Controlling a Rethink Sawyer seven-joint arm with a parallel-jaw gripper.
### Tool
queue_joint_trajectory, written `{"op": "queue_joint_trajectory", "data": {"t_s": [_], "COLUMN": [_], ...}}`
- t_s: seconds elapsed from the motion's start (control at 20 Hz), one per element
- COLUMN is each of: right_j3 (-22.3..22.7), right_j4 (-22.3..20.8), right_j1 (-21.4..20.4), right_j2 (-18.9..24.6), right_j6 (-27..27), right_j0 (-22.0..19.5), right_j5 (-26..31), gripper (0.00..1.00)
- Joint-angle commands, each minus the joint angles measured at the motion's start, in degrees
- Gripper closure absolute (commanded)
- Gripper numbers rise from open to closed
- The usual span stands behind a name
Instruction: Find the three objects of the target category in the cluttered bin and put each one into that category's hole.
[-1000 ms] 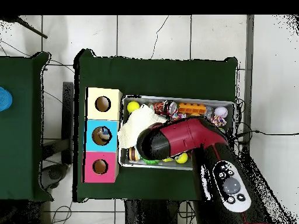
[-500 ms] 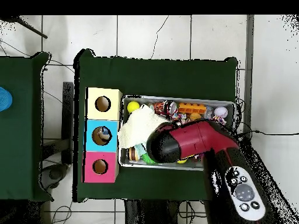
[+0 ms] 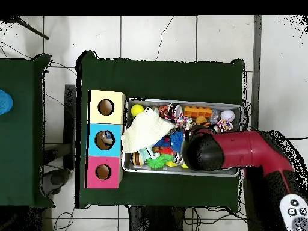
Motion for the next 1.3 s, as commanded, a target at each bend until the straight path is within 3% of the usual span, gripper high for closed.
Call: {"op": "queue_joint_trajectory", "data": {"t_s": [0.05,0.25,0.5,0.9,1.1,1.3], "right_j3": [0.0,0.33,-1.62,-5.89,-8.48,-9.77], "right_j4": [-2.35,-10.87,-20.55,-32.12,-32.69,-29.49], "right_j1": [-2.92,1.8,6.89,13.25,15.87,16.74], "right_j2": [4.84,0.95,-5.1,-13.07,-14.44,-12.29], "right_j6": [-18.52,-10.22,0.94,11.15,10.95,3.3], "right_j0": [-0.53,1.44,5.68,11.83,10.82,6.49], "right_j5": [7.76,0.49,-4.14,-9.0,-12.65,-13.1], "gripper": [0.0,0.0,0.0,0.0,0.0,0.0]}}
